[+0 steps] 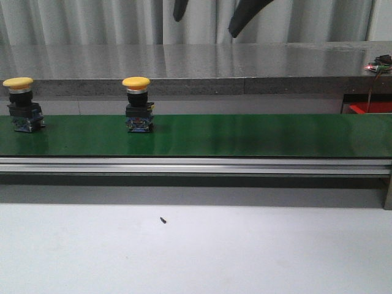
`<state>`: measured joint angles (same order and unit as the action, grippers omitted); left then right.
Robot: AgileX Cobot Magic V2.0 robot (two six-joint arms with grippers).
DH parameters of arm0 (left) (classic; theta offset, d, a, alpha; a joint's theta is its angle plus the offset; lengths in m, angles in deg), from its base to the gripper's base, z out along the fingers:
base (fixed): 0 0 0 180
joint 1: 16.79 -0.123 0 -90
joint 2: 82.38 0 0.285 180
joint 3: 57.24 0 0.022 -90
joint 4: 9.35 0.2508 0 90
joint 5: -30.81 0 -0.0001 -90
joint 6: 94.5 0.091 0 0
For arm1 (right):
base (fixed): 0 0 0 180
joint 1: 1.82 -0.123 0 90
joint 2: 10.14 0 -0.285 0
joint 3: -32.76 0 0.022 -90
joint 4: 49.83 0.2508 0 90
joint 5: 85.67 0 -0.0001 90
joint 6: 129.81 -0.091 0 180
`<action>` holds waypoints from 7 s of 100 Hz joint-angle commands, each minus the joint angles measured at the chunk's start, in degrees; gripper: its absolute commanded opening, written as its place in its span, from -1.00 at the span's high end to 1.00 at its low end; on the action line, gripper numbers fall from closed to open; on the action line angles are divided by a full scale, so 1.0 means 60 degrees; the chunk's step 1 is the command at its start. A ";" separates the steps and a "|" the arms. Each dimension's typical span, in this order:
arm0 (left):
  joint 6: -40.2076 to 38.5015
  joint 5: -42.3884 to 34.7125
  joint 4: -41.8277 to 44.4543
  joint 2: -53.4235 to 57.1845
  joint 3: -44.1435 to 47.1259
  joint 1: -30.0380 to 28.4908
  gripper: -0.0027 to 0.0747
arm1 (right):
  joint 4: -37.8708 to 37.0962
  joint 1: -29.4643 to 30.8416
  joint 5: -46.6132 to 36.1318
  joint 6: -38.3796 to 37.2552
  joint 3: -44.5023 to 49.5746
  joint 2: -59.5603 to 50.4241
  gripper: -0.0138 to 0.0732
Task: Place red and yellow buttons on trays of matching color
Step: 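Lower the right gripper onto the yellow button and grasp it, then lift the yellow button and carry it over the yellow tray, then lower the yellow button into the yellow tray and open the right gripper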
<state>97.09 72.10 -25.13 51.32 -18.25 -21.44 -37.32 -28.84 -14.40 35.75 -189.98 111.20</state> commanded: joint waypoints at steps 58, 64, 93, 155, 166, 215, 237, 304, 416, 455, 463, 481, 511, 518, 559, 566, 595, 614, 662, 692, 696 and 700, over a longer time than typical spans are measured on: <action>-0.0017 -0.0559 -0.0168 0.0022 -0.0237 0.0070 0.98 | 0.0284 -0.0430 0.0574 -0.0791 -0.2288 0.1443 -0.68; -0.0017 -0.0559 -0.0168 0.0022 -0.0237 0.0070 0.98 | 0.0463 -0.0430 0.0509 -0.0791 -0.2288 0.1516 -0.68; -0.0017 -0.0559 -0.0168 0.0022 -0.0237 0.0070 0.98 | 0.0879 -0.0430 0.0319 -0.0783 -0.2288 0.1850 -0.68; -0.0017 -0.0559 -0.0168 0.0022 -0.0237 0.0070 0.98 | 0.0291 -0.0364 0.0042 -0.0674 -0.2288 0.2312 -0.68; -0.0017 -0.0559 -0.0168 0.0022 -0.0237 0.0070 0.98 | 0.0291 -0.0364 0.0053 -0.0674 -0.2288 0.2481 -0.67; -0.0017 -0.0559 -0.0168 0.0022 -0.0237 0.0070 0.98 | -0.0321 -0.0364 0.0290 -0.0573 -0.2288 0.2380 0.19; -0.0017 -0.0559 -0.0168 0.0022 -0.0237 0.0070 0.98 | -0.1580 -0.0364 0.0865 -0.0476 -0.2288 0.1698 0.19; -0.0017 -0.0559 -0.0168 0.0022 -0.0237 0.0070 0.98 | -0.2225 0.0756 0.0851 0.0051 0.0939 -0.1434 0.19; -0.0017 -0.0559 -0.0185 0.0022 -0.0237 0.0070 0.98 | -0.3437 0.3204 -0.2075 0.0015 0.9064 -0.8591 0.19; -0.0017 -0.0559 -0.0185 0.0022 -0.0237 0.0070 0.98 | -0.1904 0.7155 -0.3007 0.2165 0.9703 -0.8679 0.19; -0.0017 -0.0559 -0.0185 0.0022 -0.0237 0.0070 0.98 | -0.1932 0.7738 -0.2993 0.2256 0.9703 -0.8467 0.19; -0.0017 -0.0559 -0.0185 0.0022 -0.0237 0.0070 0.98 | -0.1967 0.8422 -0.2798 0.2263 0.9767 -0.7818 0.19; -0.0017 -0.0559 -0.0185 0.0022 -0.0237 0.0070 0.98 | -0.1972 0.8851 -0.3165 0.2187 1.0950 -0.6816 0.19; -0.0017 -0.0559 -0.0185 0.0022 -0.0237 0.0070 0.98 | -0.1902 0.8851 -0.3414 0.2187 1.1188 -0.6623 0.19; -0.0017 -0.0559 -0.0185 0.0022 -0.0237 0.0070 0.98 | -0.1681 0.8851 -0.4389 0.2187 1.1856 -0.5072 0.19; -0.0017 -0.0559 -0.0185 0.0022 -0.0237 0.0070 0.98 | -0.1681 0.8831 -0.4351 0.2187 1.1856 -0.4878 0.18; -0.0017 -0.0559 -0.0185 0.0022 -0.0237 0.0070 0.98 | -0.1681 0.8768 -0.4535 0.2187 1.1856 -0.4899 -0.57; -0.0017 -0.0559 -0.0185 0.0022 -0.0237 0.0070 0.98 | -0.1818 0.8642 -0.4305 0.2187 1.1658 -0.5533 -0.61; -0.0017 -0.0559 -0.0185 0.0022 -0.0237 0.0070 0.98 | -0.1855 0.6941 -0.2307 0.2187 0.9390 -0.7221 -0.61; -0.0017 -0.0559 -0.0185 0.0022 -0.0237 0.0070 0.98 | -0.1759 0.4476 -0.2073 0.1131 0.7560 -0.6547 -0.61; -0.0017 -0.0559 -0.0185 0.0022 -0.0237 0.0070 0.98 | -0.1759 0.4220 -0.2029 0.1131 0.7361 -0.6393 -0.61; -0.0017 -0.0559 -0.0185 0.0022 -0.0237 0.0070 0.98 | -0.1759 0.3932 -0.1943 0.1049 0.7109 -0.6185 -0.61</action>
<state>97.35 72.10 -25.13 51.32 -18.25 -21.44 -47.77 -2.13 -25.19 43.17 -142.87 73.25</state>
